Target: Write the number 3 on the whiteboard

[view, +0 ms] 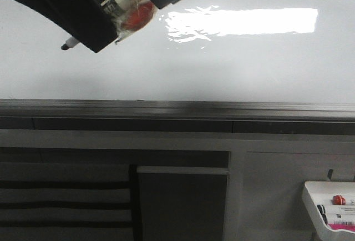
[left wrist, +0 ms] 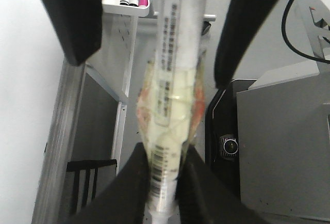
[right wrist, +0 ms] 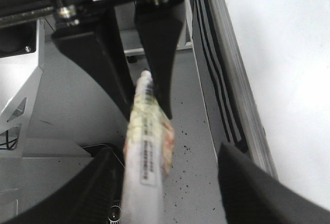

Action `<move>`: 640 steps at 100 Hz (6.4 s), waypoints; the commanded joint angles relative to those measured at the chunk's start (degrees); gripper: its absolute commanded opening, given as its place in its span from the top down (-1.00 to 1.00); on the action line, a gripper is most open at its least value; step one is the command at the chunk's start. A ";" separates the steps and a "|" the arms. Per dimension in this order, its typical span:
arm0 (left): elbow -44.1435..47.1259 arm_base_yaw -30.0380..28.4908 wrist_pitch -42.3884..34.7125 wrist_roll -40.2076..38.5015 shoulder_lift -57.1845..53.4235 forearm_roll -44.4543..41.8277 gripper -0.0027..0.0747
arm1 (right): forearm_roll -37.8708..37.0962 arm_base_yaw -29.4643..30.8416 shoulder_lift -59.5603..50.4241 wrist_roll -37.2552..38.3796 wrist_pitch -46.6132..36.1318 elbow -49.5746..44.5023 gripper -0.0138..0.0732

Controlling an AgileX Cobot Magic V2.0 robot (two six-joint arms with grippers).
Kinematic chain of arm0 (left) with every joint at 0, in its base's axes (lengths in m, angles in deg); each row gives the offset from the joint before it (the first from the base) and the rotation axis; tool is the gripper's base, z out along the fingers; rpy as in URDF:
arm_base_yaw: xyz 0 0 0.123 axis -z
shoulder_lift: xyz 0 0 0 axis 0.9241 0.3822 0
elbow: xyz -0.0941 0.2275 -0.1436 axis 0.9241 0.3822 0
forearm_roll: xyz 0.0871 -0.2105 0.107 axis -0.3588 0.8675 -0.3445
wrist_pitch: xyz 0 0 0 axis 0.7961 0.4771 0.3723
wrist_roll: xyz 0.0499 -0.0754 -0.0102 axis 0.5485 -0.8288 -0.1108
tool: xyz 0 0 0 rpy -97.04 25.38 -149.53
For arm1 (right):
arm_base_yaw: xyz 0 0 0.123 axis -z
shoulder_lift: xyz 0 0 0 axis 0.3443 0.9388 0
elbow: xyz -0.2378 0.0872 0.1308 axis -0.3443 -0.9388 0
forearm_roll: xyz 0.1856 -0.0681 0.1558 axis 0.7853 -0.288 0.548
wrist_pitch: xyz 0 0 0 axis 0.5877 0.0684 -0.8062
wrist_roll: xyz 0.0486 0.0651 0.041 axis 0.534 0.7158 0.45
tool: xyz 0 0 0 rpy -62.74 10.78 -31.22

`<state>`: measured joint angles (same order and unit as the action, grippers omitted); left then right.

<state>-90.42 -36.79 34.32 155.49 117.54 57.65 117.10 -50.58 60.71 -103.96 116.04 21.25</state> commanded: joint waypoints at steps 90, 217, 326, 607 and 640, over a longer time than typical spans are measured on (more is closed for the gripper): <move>-1.88 0.53 -1.45 -0.16 -1.66 3.33 0.98 | 2.09 -0.88 -1.40 -0.72 -0.42 2.07 0.81; 17.64 -12.55 -23.35 -10.88 -28.53 10.90 -0.01 | -23.05 10.03 -30.10 35.55 -17.74 -18.47 0.81; 20.20 -12.55 -25.01 -10.88 -20.77 10.56 -0.01 | -24.54 5.62 3.26 38.53 -8.97 15.18 0.81; 1.54 11.55 -24.66 1.56 -5.56 5.75 0.32 | -23.62 -7.81 -17.38 1.88 -8.33 -1.27 0.81; 1.44 11.55 -24.55 1.56 -5.56 5.75 0.87 | -23.73 -7.81 -17.38 1.88 -7.98 -1.27 0.62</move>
<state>-87.00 -25.68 11.95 157.66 113.46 61.01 92.74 -58.32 44.56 -101.57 110.67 18.08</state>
